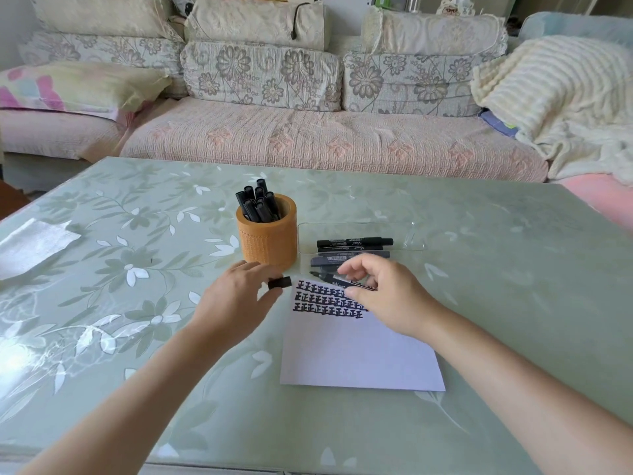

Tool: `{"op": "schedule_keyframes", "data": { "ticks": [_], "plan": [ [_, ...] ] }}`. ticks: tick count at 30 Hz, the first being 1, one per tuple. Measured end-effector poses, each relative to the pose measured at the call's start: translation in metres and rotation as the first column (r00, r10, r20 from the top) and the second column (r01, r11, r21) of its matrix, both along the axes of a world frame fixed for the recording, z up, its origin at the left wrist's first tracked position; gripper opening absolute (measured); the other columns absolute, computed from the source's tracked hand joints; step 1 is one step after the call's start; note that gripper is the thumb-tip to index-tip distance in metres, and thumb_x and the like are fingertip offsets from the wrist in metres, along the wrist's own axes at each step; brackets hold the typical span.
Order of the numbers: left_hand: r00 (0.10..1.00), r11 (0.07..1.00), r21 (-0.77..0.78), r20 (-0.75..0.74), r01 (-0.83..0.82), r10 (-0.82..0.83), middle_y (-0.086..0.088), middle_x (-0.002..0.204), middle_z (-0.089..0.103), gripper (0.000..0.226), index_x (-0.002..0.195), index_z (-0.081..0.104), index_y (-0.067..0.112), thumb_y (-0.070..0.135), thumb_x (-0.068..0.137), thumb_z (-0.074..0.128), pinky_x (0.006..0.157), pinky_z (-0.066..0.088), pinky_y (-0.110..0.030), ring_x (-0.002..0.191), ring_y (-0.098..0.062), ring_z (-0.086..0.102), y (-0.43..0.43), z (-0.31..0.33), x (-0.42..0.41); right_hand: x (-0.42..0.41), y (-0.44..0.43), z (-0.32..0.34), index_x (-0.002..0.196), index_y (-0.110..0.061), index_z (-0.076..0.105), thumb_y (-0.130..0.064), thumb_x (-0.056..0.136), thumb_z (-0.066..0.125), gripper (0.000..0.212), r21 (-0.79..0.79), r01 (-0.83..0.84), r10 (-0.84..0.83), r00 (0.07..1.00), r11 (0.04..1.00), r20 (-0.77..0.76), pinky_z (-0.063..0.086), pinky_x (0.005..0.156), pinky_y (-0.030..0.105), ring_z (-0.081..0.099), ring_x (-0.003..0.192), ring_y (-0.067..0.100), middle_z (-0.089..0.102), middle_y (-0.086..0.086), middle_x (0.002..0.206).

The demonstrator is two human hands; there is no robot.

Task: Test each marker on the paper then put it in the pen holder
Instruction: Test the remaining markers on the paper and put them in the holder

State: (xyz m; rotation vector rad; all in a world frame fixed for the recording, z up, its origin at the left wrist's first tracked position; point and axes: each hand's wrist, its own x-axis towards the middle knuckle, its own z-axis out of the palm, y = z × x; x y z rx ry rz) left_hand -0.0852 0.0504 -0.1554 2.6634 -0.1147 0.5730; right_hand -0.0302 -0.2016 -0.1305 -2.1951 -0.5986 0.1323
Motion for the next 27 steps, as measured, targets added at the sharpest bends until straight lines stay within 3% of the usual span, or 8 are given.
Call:
{"op": "schedule_keyframes", "data": {
  "ticks": [2, 4, 10, 15, 18, 22, 24, 27],
  "plan": [
    [0.999, 1.0, -0.009, 0.038, 0.028, -0.028, 0.019, 0.085, 0.059, 0.013, 0.099, 0.067, 0.032, 0.03, 0.086, 0.066, 0.054, 0.042, -0.021, 0.081, -0.007, 0.053, -0.004, 0.002, -0.002, -0.001, 0.001, 0.0, 0.106, -0.034, 0.069, -0.021, 0.089, 0.068, 0.022, -0.049, 0.03, -0.028, 0.999, 0.998, 0.043, 0.048, 0.087, 0.02, 0.06, 0.091, -0.01, 0.069, -0.022, 0.1],
    [0.997, 0.999, 0.001, 0.065, 0.053, -0.053, 0.018, 0.082, 0.056, 0.012, 0.099, 0.067, 0.031, 0.031, 0.086, 0.066, 0.053, 0.045, -0.025, 0.079, -0.007, 0.051, -0.007, 0.005, -0.004, -0.004, 0.001, 0.001, 0.108, -0.033, 0.071, -0.023, 0.09, 0.067, 0.021, -0.069, 0.036, -0.031, 0.997, 0.997, 0.07, 0.049, 0.091, 0.023, 0.062, 0.099, -0.006, 0.069, -0.024, 0.102],
    [0.988, 0.994, 0.008, 0.113, 0.109, -0.11, 0.021, 0.078, 0.047, 0.01, 0.098, 0.067, 0.029, 0.03, 0.087, 0.065, 0.055, 0.048, -0.027, 0.076, -0.005, 0.049, -0.012, 0.009, -0.005, -0.006, 0.006, 0.004, 0.106, -0.033, 0.071, -0.02, 0.09, 0.065, 0.021, -0.072, 0.033, -0.02, 0.985, 0.997, 0.173, 0.048, 0.092, 0.023, 0.06, 0.1, -0.003, 0.068, -0.024, 0.103],
    [0.981, 0.986, 0.026, 0.101, 0.165, -0.166, 0.019, 0.078, 0.049, 0.01, 0.098, 0.065, 0.032, 0.034, 0.089, 0.062, 0.057, 0.046, -0.024, 0.077, -0.005, 0.049, -0.012, 0.009, -0.005, -0.005, 0.005, 0.001, 0.106, -0.033, 0.07, -0.022, 0.09, 0.065, 0.02, -0.119, 0.024, -0.004, 0.986, 0.993, 0.168, 0.047, 0.093, 0.024, 0.06, 0.103, -0.001, 0.068, -0.023, 0.106],
    [0.978, 0.982, 0.03, 0.088, 0.188, -0.19, 0.017, 0.079, 0.052, 0.01, 0.099, 0.065, 0.033, 0.035, 0.09, 0.061, 0.06, 0.047, -0.024, 0.079, -0.006, 0.05, -0.013, 0.01, -0.006, -0.006, 0.005, 0.0, 0.104, -0.034, 0.07, -0.023, 0.09, 0.065, 0.019, -0.125, 0.001, 0.018, 0.988, 0.992, 0.152, 0.048, 0.09, 0.023, 0.06, 0.1, -0.002, 0.068, -0.024, 0.103],
    [0.965, 0.966, 0.02, 0.046, 0.257, -0.258, 0.017, 0.08, 0.054, 0.01, 0.099, 0.065, 0.034, 0.036, 0.092, 0.057, 0.062, 0.046, -0.024, 0.081, -0.005, 0.05, -0.017, 0.011, -0.009, -0.011, 0.008, 0.0, 0.102, -0.033, 0.069, -0.019, 0.086, 0.071, 0.021, -0.085, -0.069, 0.078, 0.991, 0.994, 0.108, 0.041, 0.077, 0.008, 0.058, 0.094, -0.005, 0.066, -0.023, 0.097],
    [0.961, 0.961, 0.0, 0.02, 0.278, -0.277, 0.017, 0.081, 0.056, 0.014, 0.1, 0.065, 0.034, 0.038, 0.095, 0.052, 0.064, 0.046, -0.025, 0.082, -0.004, 0.051, -0.017, 0.011, -0.009, -0.012, 0.009, -0.001, 0.1, -0.032, 0.066, -0.018, 0.079, 0.078, 0.027, -0.077, -0.059, 0.069, 0.988, 0.995, 0.138, 0.039, 0.073, 0.008, 0.055, 0.09, -0.007, 0.063, -0.019, 0.093],
    [0.954, 0.954, -0.017, 0.001, 0.299, -0.299, 0.017, 0.079, 0.056, 0.021, 0.099, 0.066, 0.032, 0.04, 0.094, 0.048, 0.064, 0.044, -0.023, 0.079, -0.003, 0.05, -0.017, 0.014, -0.009, -0.01, 0.009, -0.005, 0.089, -0.025, 0.067, -0.015, 0.078, 0.079, 0.02, -0.058, -0.045, 0.058, 0.967, 0.997, 0.248, 0.036, 0.067, 0.012, 0.055, 0.081, -0.003, 0.059, -0.018, 0.083]
  ]
}}
